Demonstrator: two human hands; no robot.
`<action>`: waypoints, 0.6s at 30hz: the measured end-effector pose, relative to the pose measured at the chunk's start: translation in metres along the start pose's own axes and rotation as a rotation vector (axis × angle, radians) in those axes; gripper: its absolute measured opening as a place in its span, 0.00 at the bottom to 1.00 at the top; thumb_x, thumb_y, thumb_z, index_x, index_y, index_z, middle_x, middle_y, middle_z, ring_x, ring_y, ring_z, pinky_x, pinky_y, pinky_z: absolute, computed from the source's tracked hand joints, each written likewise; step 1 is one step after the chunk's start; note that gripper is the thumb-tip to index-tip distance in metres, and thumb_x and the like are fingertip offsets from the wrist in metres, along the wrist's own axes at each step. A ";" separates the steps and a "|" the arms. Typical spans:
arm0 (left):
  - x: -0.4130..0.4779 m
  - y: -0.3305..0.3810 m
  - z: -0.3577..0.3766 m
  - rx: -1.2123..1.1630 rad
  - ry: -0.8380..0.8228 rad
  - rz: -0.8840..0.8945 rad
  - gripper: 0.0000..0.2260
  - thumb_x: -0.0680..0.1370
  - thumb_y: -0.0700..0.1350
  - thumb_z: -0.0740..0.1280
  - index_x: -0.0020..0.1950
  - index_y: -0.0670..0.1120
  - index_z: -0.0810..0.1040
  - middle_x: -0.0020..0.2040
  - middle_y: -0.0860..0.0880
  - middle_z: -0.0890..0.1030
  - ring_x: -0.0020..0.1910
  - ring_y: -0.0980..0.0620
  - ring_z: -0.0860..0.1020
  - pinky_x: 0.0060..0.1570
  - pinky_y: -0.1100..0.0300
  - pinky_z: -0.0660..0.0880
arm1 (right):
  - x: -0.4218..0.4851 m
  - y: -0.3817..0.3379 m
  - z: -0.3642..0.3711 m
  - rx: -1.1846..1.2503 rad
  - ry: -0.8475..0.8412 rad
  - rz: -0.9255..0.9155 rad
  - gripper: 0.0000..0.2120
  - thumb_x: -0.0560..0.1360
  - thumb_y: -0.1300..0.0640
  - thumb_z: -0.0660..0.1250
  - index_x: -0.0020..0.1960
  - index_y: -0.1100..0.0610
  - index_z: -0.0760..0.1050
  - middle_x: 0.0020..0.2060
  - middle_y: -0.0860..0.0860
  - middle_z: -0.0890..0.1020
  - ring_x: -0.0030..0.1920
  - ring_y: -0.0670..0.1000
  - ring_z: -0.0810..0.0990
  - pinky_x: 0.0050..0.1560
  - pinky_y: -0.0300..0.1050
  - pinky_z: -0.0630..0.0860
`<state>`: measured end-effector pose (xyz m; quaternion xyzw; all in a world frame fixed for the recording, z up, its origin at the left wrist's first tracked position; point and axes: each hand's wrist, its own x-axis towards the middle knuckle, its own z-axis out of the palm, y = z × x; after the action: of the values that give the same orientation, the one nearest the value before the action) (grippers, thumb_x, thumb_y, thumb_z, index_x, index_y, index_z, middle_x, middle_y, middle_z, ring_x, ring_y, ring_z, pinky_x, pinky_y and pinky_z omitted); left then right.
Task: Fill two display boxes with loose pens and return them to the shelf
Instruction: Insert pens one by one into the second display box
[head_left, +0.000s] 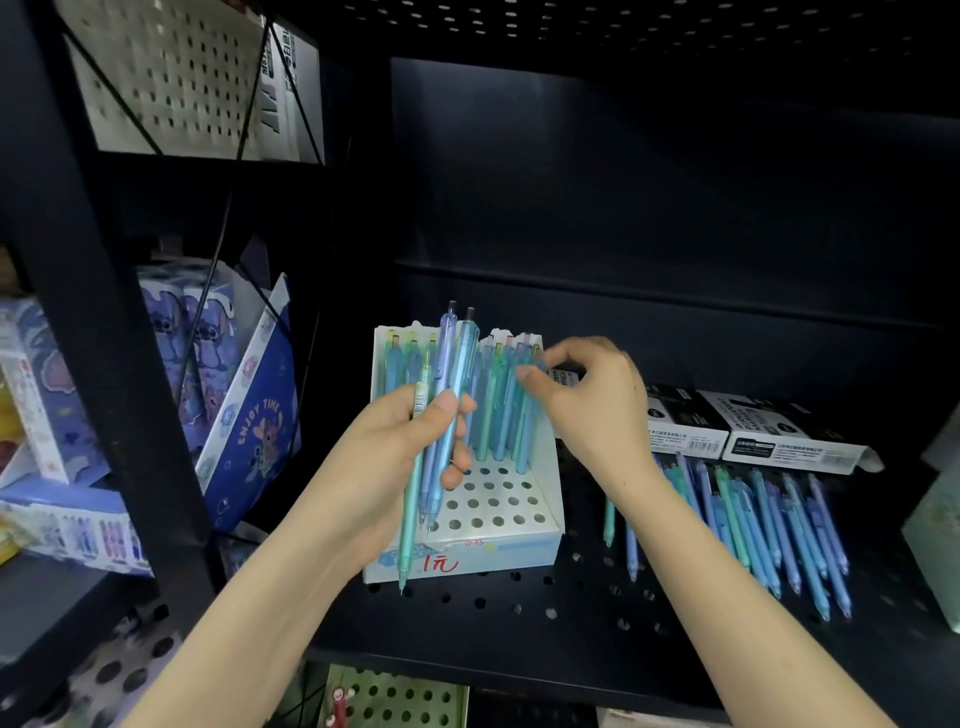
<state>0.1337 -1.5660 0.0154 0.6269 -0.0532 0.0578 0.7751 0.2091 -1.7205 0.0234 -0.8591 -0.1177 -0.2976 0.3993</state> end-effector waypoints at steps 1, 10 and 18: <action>0.000 0.001 0.001 0.026 -0.013 0.006 0.09 0.78 0.44 0.61 0.49 0.40 0.77 0.30 0.50 0.75 0.27 0.53 0.71 0.30 0.63 0.73 | -0.001 -0.003 -0.003 -0.004 0.031 -0.030 0.08 0.71 0.49 0.70 0.47 0.50 0.79 0.51 0.48 0.79 0.55 0.51 0.74 0.58 0.52 0.69; -0.006 0.003 0.013 0.147 -0.105 0.023 0.09 0.78 0.45 0.61 0.49 0.42 0.77 0.34 0.47 0.78 0.32 0.52 0.77 0.34 0.62 0.77 | -0.018 -0.040 -0.036 0.478 -0.129 0.023 0.06 0.73 0.52 0.69 0.40 0.52 0.82 0.36 0.50 0.82 0.37 0.45 0.77 0.41 0.39 0.75; -0.008 0.008 -0.011 0.320 0.140 0.155 0.08 0.79 0.45 0.60 0.47 0.47 0.79 0.29 0.52 0.70 0.26 0.57 0.66 0.26 0.65 0.65 | -0.013 -0.009 -0.038 0.300 0.207 0.015 0.07 0.73 0.50 0.68 0.39 0.51 0.81 0.41 0.44 0.78 0.46 0.46 0.76 0.53 0.50 0.74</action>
<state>0.1250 -1.5541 0.0195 0.7306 -0.0376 0.1684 0.6607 0.1788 -1.7429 0.0402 -0.7556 -0.1127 -0.3607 0.5350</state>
